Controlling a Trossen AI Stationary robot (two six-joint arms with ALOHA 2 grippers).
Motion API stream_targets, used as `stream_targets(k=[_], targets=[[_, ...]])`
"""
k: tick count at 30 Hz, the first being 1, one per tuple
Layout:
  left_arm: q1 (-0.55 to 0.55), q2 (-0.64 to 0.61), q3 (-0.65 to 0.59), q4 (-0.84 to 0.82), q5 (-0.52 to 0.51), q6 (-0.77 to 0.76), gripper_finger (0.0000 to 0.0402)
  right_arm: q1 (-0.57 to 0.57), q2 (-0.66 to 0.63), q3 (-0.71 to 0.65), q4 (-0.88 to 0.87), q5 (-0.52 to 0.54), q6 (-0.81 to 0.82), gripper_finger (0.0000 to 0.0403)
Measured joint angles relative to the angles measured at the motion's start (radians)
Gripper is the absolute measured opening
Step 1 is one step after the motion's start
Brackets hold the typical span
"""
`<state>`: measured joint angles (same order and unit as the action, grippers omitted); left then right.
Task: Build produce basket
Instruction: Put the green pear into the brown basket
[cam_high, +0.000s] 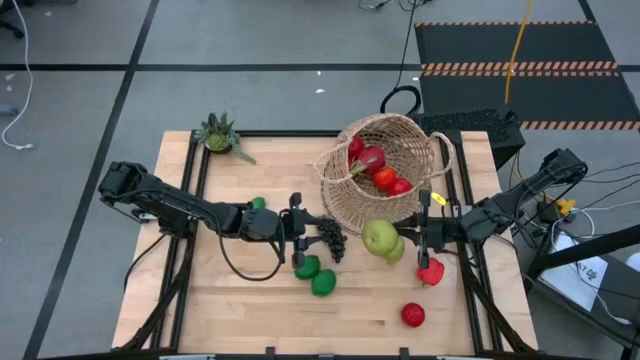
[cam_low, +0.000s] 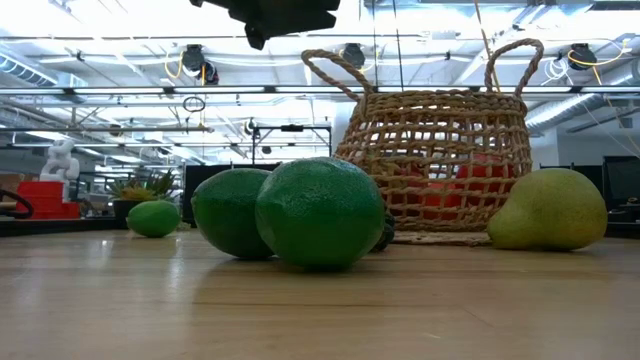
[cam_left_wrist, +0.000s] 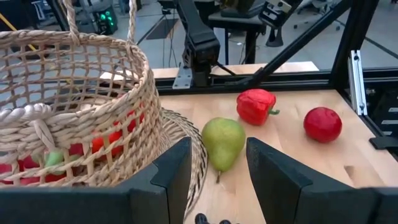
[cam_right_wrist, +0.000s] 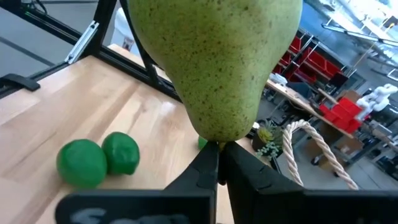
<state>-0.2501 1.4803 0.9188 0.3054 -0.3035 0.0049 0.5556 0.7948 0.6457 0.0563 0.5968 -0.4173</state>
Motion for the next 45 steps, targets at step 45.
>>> stream_targets(k=[45], targets=[[0.009,0.002,0.000,-0.042,-0.001,0.017,0.0157,0.038,0.006,0.002,-0.197,0.025,-0.553,0.0009]])
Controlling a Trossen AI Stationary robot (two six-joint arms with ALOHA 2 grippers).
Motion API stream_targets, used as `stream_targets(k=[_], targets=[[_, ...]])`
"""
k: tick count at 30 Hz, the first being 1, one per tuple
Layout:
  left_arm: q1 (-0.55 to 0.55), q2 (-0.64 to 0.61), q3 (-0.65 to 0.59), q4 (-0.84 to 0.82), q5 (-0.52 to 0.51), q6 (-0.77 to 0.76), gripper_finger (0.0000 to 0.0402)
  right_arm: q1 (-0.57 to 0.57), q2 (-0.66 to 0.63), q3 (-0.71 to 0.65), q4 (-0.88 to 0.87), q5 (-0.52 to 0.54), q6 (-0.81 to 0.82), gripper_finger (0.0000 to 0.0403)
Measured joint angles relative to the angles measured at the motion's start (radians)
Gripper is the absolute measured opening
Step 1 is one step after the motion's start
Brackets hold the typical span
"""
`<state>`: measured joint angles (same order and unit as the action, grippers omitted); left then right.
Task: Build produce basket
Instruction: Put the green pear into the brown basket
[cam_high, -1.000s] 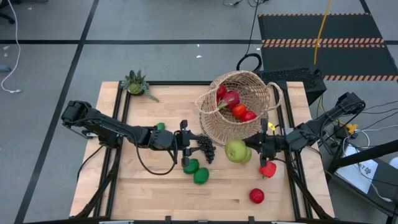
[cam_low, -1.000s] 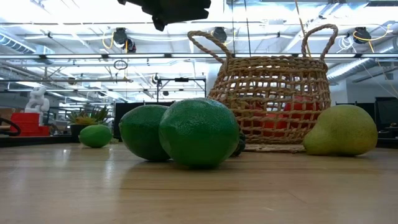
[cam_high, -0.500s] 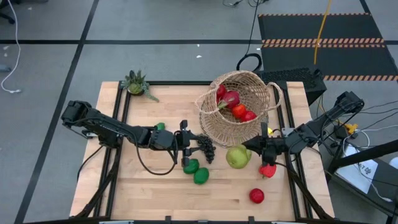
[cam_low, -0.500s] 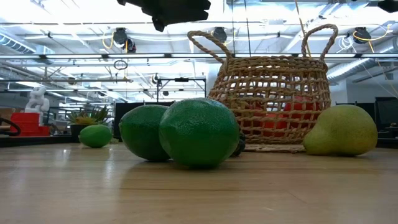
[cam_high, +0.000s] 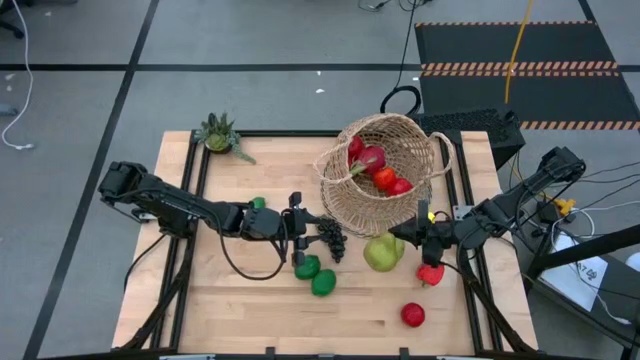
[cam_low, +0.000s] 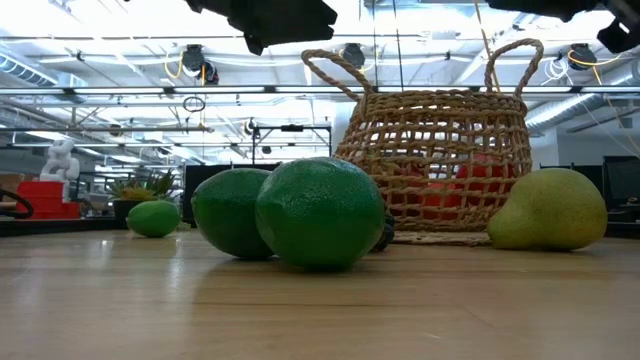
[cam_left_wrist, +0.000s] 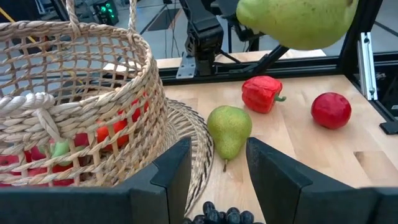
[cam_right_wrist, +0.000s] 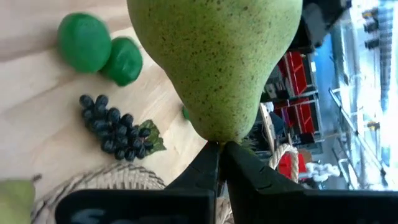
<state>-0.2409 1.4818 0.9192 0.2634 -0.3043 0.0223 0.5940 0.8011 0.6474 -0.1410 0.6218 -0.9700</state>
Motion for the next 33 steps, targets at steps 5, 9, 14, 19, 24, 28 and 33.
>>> stream_targets(k=[5,9,14,19,24,28,33], targets=[[-0.001,0.000,0.000,-0.002,0.000,0.000,0.0157,0.028,0.000,0.000,-0.057,-0.022,-0.090,0.0009],[-0.001,0.000,0.000,-0.008,0.000,0.000,0.0157,0.050,0.001,0.000,-0.074,-0.021,-0.132,0.0009],[-0.001,0.000,0.000,0.033,-0.040,-0.008,0.0157,0.080,0.004,0.000,-0.074,-0.021,-0.142,0.0009],[-0.001,0.000,0.000,0.114,-0.064,-0.001,0.0157,0.108,0.004,0.000,-0.074,-0.021,-0.154,0.0009],[-0.001,0.000,0.000,0.159,-0.064,-0.003,0.0157,0.135,0.004,0.000,-0.073,-0.021,-0.171,0.0009],[-0.001,0.000,0.000,0.159,-0.064,-0.005,0.0157,0.134,0.004,0.000,-0.068,-0.021,-0.150,0.0009],[-0.001,0.000,0.000,0.156,-0.064,0.006,0.0157,0.120,0.004,0.000,-0.066,-0.021,-0.049,0.0009]])
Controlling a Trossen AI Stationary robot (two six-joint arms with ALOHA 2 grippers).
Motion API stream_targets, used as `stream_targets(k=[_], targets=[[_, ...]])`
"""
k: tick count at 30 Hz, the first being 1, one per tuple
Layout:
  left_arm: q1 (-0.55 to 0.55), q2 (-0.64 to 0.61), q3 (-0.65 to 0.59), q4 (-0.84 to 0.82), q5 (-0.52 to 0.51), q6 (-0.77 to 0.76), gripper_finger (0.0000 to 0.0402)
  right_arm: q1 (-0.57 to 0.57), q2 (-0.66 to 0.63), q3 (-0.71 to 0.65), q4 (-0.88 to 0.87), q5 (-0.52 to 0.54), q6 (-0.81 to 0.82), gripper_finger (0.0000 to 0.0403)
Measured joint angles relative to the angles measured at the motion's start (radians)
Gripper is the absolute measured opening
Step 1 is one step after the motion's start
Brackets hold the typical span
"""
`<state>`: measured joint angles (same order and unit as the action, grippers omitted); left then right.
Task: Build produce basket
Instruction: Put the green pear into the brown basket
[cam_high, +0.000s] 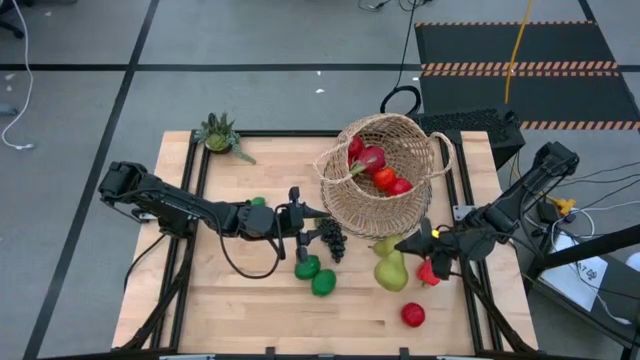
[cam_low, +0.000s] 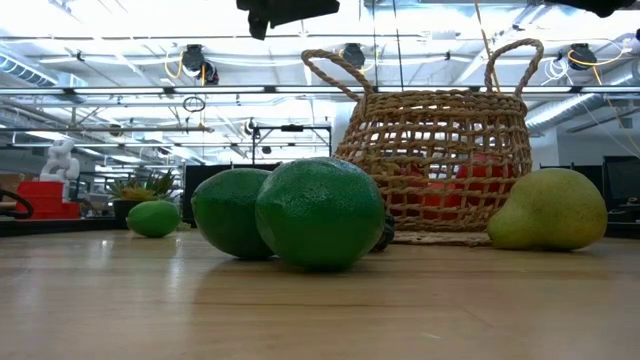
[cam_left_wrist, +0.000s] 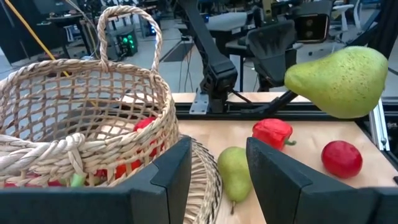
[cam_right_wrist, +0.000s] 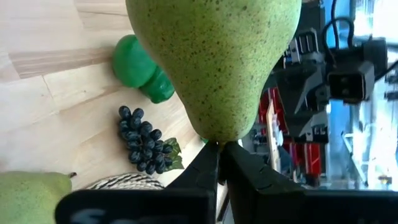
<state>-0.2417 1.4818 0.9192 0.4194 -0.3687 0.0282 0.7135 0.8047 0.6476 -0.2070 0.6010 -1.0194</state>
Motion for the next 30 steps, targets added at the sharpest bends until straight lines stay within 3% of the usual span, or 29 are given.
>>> stream_targets(k=[7,18,27,30], targets=[[0.000,0.000,0.000,-0.011,0.001,0.049,0.0157,-0.023,0.000,0.000,0.006,0.000,0.186,0.0009],[-0.012,0.000,0.000,-0.096,0.002,0.042,0.0157,-0.033,0.046,0.000,0.035,-0.001,0.818,0.0009],[-0.011,0.000,0.000,-0.101,0.003,0.038,0.0157,-0.034,0.174,-0.001,0.318,0.004,0.929,0.0009],[-0.011,0.000,0.000,-0.102,0.004,0.037,0.0157,-0.034,0.212,-0.001,0.439,0.068,1.020,0.0009]])
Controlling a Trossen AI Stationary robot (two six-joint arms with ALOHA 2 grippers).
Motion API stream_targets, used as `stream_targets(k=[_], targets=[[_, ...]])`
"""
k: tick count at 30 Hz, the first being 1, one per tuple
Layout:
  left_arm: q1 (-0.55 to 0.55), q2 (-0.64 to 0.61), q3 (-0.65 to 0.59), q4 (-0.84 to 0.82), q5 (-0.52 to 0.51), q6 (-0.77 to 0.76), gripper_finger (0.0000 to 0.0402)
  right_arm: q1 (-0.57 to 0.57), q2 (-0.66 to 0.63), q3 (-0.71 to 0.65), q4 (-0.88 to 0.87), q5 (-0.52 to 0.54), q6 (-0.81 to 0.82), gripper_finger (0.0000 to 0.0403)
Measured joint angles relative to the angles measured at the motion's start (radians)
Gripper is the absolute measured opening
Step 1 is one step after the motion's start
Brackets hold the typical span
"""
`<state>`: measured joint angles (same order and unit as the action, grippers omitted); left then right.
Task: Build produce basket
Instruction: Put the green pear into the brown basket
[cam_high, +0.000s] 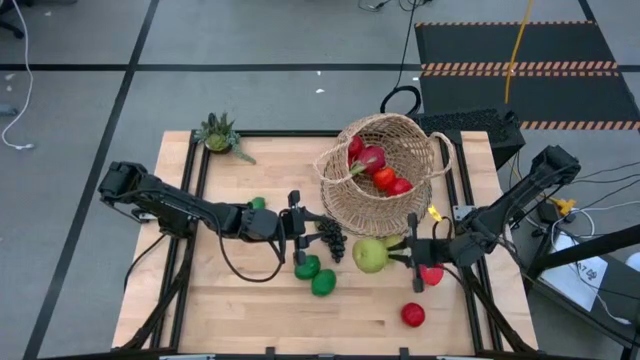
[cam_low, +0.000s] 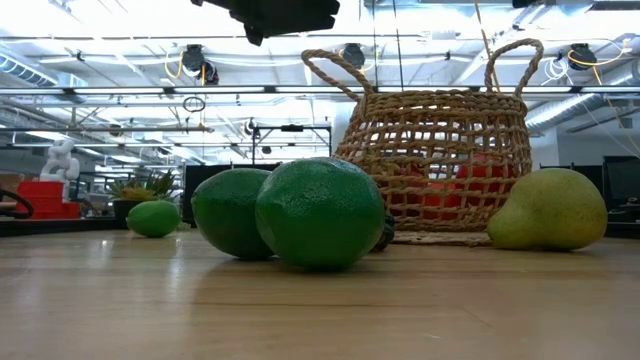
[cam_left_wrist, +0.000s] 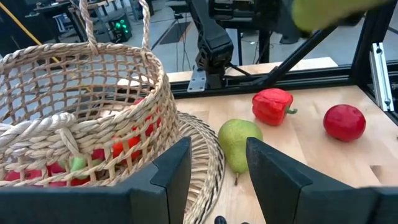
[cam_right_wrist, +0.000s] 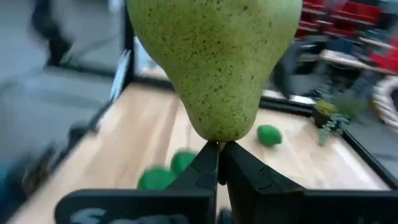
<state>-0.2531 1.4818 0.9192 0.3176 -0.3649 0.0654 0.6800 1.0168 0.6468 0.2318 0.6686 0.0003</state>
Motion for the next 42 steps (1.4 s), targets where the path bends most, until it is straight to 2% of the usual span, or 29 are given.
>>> stream_targets(k=[5,10,14,19,25,32,38,42], targets=[[0.000,0.000,0.000,0.000,0.000,0.004,0.0157,-0.031,0.015,0.002,0.126,0.190,0.066,0.0009],[0.000,0.000,0.000,0.000,0.000,0.006,0.0157,-0.125,0.003,0.047,0.127,0.219,0.021,0.0009],[0.000,0.000,0.000,0.000,0.000,0.009,0.0157,-0.223,-0.008,0.128,0.004,0.111,0.015,0.0009],[0.000,0.000,0.000,-0.001,0.000,0.016,0.0157,-0.362,-0.008,0.279,-0.277,-0.041,0.078,0.0009],[0.000,0.000,0.000,0.000,0.000,0.015,0.0157,-0.531,-0.008,0.452,-0.637,-0.154,0.111,0.0009],[0.000,0.000,0.000,0.000,0.000,0.015,0.0157,-0.729,-0.008,0.587,-0.905,-0.321,0.113,0.0009],[0.002,0.000,0.000,0.000,0.000,0.014,0.0157,-0.878,0.036,0.676,-1.102,-0.407,0.109,0.0009],[0.010,0.000,0.000,0.001,0.000,0.011,0.0157,-0.964,0.120,0.755,-1.270,-0.410,0.105,0.0008]])
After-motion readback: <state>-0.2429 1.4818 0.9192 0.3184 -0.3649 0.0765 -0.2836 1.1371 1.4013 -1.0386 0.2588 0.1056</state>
